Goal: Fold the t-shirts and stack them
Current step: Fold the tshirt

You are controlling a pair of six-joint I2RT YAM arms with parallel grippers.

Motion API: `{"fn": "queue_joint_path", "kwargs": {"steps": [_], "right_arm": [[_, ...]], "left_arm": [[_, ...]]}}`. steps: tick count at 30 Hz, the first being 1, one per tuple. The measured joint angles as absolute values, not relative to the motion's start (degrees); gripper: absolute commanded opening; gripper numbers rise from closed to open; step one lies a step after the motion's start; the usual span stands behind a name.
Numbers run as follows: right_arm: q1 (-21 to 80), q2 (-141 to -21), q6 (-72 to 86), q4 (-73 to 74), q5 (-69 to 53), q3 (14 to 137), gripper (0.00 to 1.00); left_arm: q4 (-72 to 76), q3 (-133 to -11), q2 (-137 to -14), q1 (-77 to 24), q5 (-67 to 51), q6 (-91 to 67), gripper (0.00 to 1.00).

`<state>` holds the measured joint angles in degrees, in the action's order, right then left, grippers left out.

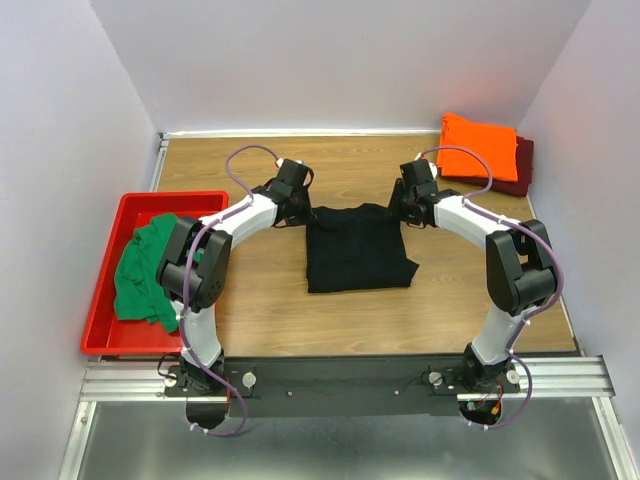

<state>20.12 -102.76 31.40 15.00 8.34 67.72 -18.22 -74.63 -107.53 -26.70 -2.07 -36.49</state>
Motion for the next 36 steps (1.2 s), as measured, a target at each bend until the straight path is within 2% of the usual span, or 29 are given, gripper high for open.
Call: {"fn": "queue_joint_path", "kwargs": {"steps": [13, 20, 36], "right_arm": [[20.1, -103.9, 31.4, 15.0, 8.3, 68.1, 0.50], [19.9, -104.9, 31.4, 15.0, 8.3, 68.4, 0.42], [19.7, -105.6, 31.5, 15.0, 8.3, 69.1, 0.39]], "left_arm": [[-15.8, -74.6, -107.8, -25.2, -4.3, -36.6, 0.24], [-15.3, -75.2, -110.0, -25.0, -4.9, -36.7, 0.24], [-13.1, -75.3, -110.6, -24.8, -7.9, -37.4, 0.25]]}}
